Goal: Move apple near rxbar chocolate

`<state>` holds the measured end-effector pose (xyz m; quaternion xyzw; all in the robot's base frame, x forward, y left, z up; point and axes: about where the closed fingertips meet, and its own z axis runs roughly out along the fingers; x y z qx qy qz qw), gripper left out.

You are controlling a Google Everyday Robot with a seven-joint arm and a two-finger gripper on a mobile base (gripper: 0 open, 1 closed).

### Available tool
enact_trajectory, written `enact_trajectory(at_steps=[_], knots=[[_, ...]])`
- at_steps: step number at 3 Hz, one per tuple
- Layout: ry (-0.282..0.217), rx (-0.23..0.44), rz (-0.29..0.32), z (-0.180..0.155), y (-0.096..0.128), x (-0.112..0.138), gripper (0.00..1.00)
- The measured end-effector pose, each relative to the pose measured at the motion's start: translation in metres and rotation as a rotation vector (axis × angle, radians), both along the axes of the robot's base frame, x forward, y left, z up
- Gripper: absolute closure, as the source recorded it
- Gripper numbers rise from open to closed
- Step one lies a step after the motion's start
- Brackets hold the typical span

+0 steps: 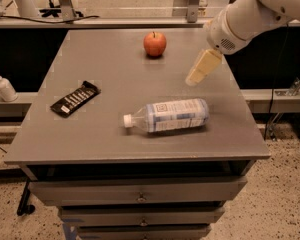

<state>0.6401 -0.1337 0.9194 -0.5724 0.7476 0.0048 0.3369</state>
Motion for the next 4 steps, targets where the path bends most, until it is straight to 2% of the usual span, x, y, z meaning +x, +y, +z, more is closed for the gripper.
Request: enact_trajectory(at_steps=[1, 2, 3, 4], knots=[[0.000, 0.000, 0.000, 0.000, 0.000, 0.000, 0.00], [-0.025, 0.044, -0.070, -0.003, -0.001, 0.013, 0.00], [-0.068, 0.190, -0.204, -0.009, -0.003, 0.053, 0.00], [-0.088, 0.313, -0.291, -0.019, -0.005, 0.089, 0.00]])
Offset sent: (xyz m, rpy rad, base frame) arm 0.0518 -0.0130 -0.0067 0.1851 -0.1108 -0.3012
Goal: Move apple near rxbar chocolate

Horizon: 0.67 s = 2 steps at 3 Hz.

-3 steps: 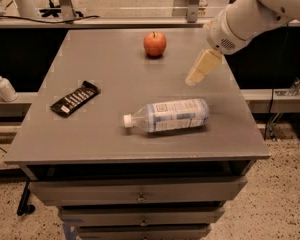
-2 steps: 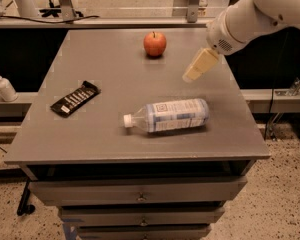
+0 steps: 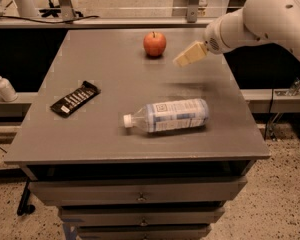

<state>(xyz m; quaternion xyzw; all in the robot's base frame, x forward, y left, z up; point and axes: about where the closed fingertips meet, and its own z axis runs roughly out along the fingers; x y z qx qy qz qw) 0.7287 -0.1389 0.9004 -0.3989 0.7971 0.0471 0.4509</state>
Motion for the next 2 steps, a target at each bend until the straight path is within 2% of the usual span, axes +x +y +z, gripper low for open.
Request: enact_trajectory(at_steps=[1, 2], knots=[[-0.002, 0.076, -0.050, -0.014, 0.002, 0.030, 0.00], [0.004, 0.143, -0.070, -0.024, 0.007, 0.056, 0.00]])
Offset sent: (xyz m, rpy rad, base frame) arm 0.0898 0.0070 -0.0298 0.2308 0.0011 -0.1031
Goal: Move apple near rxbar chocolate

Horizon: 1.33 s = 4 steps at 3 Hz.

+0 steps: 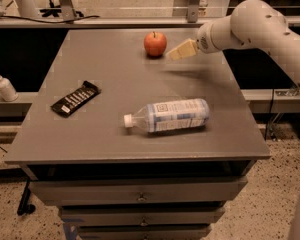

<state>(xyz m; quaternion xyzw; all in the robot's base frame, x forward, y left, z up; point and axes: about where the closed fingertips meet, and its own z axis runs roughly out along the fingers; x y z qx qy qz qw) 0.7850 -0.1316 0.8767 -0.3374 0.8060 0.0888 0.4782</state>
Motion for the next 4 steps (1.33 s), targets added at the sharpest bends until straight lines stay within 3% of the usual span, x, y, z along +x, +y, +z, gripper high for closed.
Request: enact_trajectory(at_steps=[1, 3, 4], knots=[[-0.019, 0.092, 0.035, 0.002, 0.021, 0.022, 0.00], [-0.033, 0.198, 0.141, 0.002, 0.075, 0.056, 0.00], [-0.002, 0.216, 0.176, -0.009, 0.092, 0.058, 0.18]])
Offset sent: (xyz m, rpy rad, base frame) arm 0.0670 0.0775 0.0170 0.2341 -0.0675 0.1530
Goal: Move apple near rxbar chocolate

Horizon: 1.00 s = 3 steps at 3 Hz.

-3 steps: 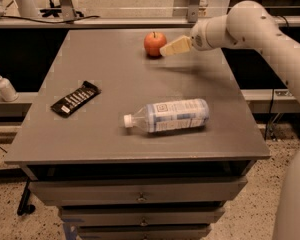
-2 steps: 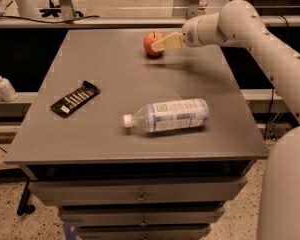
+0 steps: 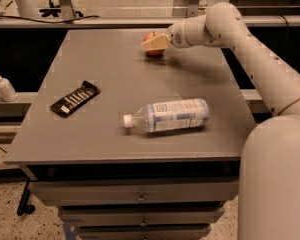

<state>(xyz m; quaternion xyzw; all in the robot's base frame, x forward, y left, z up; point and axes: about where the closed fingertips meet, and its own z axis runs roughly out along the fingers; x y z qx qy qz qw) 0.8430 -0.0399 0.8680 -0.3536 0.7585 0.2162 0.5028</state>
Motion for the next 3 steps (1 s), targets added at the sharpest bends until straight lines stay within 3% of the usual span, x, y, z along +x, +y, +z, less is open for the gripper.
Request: enact_trajectory(at_steps=[2, 3], knots=[[0.055, -0.007, 0.026, -0.010, -0.002, -0.019, 0.64], [0.047, -0.015, 0.044, 0.006, -0.008, -0.041, 0.88]])
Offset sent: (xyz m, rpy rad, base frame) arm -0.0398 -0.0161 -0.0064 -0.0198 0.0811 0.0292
